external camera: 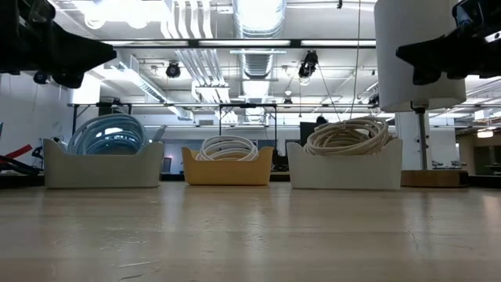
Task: Sort HDMI cables
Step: Return to Home Position
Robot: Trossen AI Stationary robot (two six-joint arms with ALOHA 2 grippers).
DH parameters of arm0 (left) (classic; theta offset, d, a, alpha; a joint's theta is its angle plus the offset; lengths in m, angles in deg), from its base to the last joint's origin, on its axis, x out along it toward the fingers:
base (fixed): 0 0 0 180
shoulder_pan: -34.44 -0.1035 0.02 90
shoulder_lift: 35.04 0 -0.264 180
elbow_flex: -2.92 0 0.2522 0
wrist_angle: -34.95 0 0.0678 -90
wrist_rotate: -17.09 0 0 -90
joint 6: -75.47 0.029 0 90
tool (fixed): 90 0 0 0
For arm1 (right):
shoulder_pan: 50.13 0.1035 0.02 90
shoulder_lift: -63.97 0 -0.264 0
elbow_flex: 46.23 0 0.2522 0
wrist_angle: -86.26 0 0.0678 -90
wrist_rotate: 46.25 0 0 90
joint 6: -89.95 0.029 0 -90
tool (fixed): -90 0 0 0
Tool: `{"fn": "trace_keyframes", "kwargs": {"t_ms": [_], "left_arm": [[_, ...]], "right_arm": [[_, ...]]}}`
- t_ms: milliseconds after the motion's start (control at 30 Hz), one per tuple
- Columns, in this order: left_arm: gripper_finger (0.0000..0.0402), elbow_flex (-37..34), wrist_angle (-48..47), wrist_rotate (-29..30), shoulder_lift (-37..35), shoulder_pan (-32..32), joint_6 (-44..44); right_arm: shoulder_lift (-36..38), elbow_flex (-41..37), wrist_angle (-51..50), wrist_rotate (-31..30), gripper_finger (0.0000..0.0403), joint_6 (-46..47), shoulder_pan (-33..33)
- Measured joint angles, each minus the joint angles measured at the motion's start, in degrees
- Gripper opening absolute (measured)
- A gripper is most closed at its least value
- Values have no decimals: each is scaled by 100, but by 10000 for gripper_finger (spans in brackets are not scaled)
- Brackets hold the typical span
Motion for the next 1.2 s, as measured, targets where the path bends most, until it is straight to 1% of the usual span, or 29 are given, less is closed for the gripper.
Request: {"fn": "trace_keyframes", "kwargs": {"t_ms": [333,400,500,567,700,800,1033,1200], "left_arm": [[83,-4,-487,-22,0,-1,6],[83,-4,-478,-372,-2,-1,60],[83,-7,-452,-1266,-2,-1,154],[83,-9,-454,-1563,-2,-1,137],[83,-11,-454,-1582,-2,-26,109],[83,-13,-439,-1587,-2,-40,288],[83,-15,172,-1707,-2,-106,762],[83,-15,139,-1713,-2,-186,697]], "right_arm": [[-6,0,0,2,8,199,2],[-4,0,-1,3,8,154,2],[-6,0,1,4,8,184,2],[-4,0,-1,7,8,220,2],[-6,0,1,7,8,159,2],[-6,0,1,9,8,181,2],[-7,0,1,15,8,151,2],[-6,0,1,15,8,245,2]]}}
